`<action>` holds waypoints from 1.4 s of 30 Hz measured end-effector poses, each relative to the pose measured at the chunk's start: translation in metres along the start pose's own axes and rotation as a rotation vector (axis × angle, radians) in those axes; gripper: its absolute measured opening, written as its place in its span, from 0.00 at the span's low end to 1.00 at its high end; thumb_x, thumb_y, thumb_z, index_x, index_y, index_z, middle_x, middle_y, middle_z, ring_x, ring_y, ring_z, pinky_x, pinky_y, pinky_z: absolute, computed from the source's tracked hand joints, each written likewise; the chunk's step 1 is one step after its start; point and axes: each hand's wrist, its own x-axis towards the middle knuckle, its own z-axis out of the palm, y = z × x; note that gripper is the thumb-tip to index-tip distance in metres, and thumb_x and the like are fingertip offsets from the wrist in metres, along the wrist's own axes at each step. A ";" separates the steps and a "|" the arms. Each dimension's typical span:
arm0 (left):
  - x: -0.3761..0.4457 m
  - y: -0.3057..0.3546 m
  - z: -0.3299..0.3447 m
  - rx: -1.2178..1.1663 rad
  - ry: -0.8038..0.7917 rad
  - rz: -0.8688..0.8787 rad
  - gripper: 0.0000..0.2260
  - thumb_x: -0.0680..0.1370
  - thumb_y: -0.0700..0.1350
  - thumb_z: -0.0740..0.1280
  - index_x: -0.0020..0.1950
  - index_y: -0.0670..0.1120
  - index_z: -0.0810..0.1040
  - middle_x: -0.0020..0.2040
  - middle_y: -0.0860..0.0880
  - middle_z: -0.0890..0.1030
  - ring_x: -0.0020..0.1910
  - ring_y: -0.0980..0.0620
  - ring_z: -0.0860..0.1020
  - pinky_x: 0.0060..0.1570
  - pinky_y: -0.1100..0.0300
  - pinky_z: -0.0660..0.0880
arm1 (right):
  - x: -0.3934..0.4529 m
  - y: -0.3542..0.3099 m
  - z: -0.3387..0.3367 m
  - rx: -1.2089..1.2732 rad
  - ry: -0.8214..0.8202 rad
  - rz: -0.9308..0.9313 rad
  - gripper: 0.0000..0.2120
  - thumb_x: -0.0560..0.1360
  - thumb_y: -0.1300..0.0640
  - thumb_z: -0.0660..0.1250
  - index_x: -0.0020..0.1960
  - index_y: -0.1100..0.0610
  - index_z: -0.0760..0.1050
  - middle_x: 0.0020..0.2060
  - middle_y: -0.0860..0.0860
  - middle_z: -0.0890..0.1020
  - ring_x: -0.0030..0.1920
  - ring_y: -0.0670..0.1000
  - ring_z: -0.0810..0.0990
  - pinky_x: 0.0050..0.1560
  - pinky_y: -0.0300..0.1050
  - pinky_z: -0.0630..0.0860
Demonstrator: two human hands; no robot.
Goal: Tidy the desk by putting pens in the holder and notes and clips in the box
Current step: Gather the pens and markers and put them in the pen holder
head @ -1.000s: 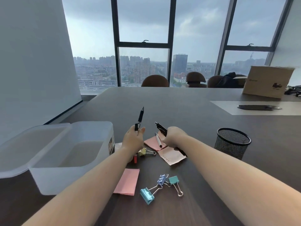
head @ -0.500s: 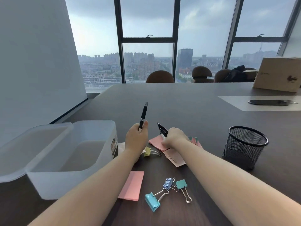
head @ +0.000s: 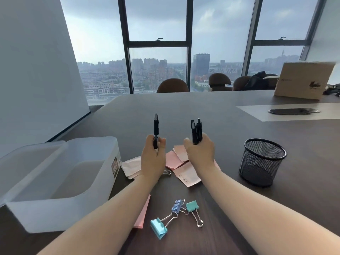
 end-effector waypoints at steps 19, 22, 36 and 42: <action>-0.008 -0.011 0.007 0.149 0.007 -0.095 0.20 0.77 0.49 0.68 0.32 0.47 0.60 0.29 0.51 0.63 0.29 0.53 0.63 0.31 0.70 0.64 | -0.024 0.026 0.006 0.070 -0.083 -0.089 0.16 0.70 0.55 0.73 0.38 0.65 0.71 0.32 0.54 0.72 0.33 0.51 0.68 0.34 0.32 0.65; -0.005 -0.009 0.008 0.128 -0.005 -0.114 0.19 0.78 0.51 0.66 0.32 0.46 0.62 0.30 0.48 0.66 0.32 0.49 0.68 0.32 0.66 0.62 | -0.020 0.028 0.007 0.047 -0.114 -0.065 0.17 0.70 0.53 0.73 0.40 0.66 0.71 0.35 0.60 0.78 0.35 0.54 0.77 0.35 0.33 0.67; 0.035 0.069 0.043 -0.109 -0.131 -0.243 0.19 0.79 0.58 0.59 0.32 0.49 0.64 0.30 0.49 0.68 0.30 0.49 0.67 0.36 0.56 0.66 | 0.030 -0.028 -0.049 0.282 -0.119 0.028 0.15 0.73 0.51 0.70 0.36 0.50 0.65 0.33 0.51 0.71 0.30 0.50 0.71 0.40 0.48 0.71; 0.041 0.137 0.097 -0.322 -0.295 -0.261 0.19 0.81 0.55 0.58 0.34 0.47 0.62 0.27 0.50 0.62 0.23 0.53 0.61 0.23 0.63 0.63 | 0.065 -0.046 -0.115 0.322 -0.013 0.009 0.14 0.73 0.53 0.69 0.36 0.51 0.65 0.30 0.51 0.71 0.29 0.50 0.71 0.39 0.47 0.71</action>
